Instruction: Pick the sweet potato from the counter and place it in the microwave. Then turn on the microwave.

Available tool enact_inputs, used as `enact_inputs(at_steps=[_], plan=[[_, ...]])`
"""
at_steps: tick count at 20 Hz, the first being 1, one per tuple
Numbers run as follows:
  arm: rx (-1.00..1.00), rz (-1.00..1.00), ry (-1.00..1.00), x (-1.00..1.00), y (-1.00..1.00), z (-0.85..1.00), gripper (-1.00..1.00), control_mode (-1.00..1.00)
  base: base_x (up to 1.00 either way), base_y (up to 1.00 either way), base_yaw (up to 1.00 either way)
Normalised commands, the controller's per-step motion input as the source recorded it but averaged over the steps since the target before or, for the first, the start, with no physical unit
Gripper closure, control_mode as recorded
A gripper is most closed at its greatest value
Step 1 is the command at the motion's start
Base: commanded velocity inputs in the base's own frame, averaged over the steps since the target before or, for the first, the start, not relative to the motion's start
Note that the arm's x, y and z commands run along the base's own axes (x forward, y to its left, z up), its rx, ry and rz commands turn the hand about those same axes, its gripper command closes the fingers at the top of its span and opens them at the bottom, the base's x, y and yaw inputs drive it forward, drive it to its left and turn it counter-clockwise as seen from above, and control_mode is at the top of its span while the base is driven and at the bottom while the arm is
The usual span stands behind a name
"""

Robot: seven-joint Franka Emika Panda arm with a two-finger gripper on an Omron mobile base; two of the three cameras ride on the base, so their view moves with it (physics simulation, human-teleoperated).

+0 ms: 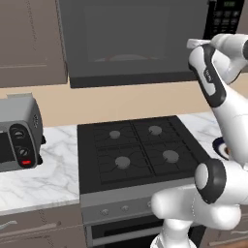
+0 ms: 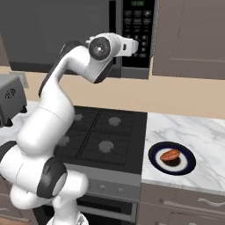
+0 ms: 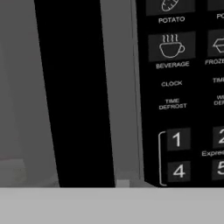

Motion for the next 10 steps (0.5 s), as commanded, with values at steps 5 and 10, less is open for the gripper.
enact_inputs(at_steps=[5, 10], plan=[[-0.12, -0.05, -0.13, -0.76, -0.17, 0.28, 1.00, -1.00, 0.00, 0.00, 0.00], [-0.06, -0.09, -0.08, -1.00, -0.31, 0.24, 1.00, -1.00, 0.00, 0.00, 0.00]])
